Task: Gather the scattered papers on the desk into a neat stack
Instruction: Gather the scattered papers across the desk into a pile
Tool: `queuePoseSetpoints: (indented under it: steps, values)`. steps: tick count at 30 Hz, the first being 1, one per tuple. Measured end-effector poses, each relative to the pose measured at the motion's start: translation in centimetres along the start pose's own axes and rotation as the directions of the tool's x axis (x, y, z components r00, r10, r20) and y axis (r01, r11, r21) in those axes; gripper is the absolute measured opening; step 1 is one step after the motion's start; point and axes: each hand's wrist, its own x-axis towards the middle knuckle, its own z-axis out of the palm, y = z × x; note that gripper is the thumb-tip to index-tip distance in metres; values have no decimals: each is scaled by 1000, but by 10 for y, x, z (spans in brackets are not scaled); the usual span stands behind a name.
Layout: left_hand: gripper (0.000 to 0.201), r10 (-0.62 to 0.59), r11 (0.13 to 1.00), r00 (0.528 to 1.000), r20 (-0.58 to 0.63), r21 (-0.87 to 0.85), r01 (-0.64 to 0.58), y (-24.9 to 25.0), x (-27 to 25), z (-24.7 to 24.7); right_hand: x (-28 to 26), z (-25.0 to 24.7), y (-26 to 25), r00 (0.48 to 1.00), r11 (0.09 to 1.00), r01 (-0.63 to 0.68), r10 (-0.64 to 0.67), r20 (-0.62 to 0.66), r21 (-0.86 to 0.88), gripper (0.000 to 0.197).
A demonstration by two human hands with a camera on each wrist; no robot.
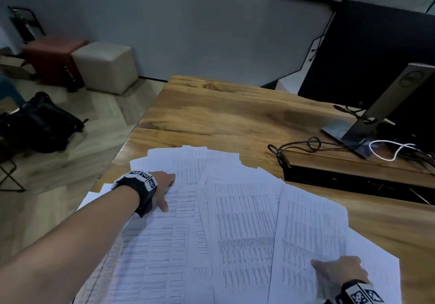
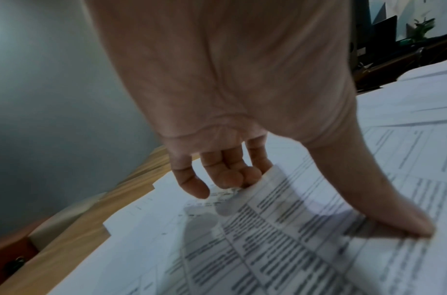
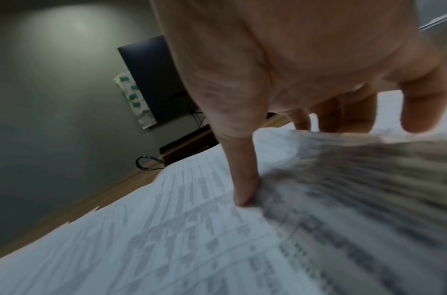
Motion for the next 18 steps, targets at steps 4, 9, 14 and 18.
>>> queuePoseSetpoints:
  steps: [4, 9, 14, 18]
  values:
    - [62, -28, 998, 1000, 4, 52, 28, 7, 2, -1, -1, -11, 0, 991, 985, 98, -109, 72, 142, 46]
    - [38, -85, 990, 993, -83, 108, 94, 9, -7, -1, -18, -31, -2, 954, 919, 224, -275, 122, 323, 22]
    - [46, -55, 996, 992, -109, -75, 47, 2, -20, -21, -37, -41, -18, 837, 802, 418, -523, 163, 426, 10]
    - [15, -66, 953, 982, -175, -301, 10, 1, -37, -20, -51, -20, -45, 798, 800, 499, -574, 183, 332, 10]
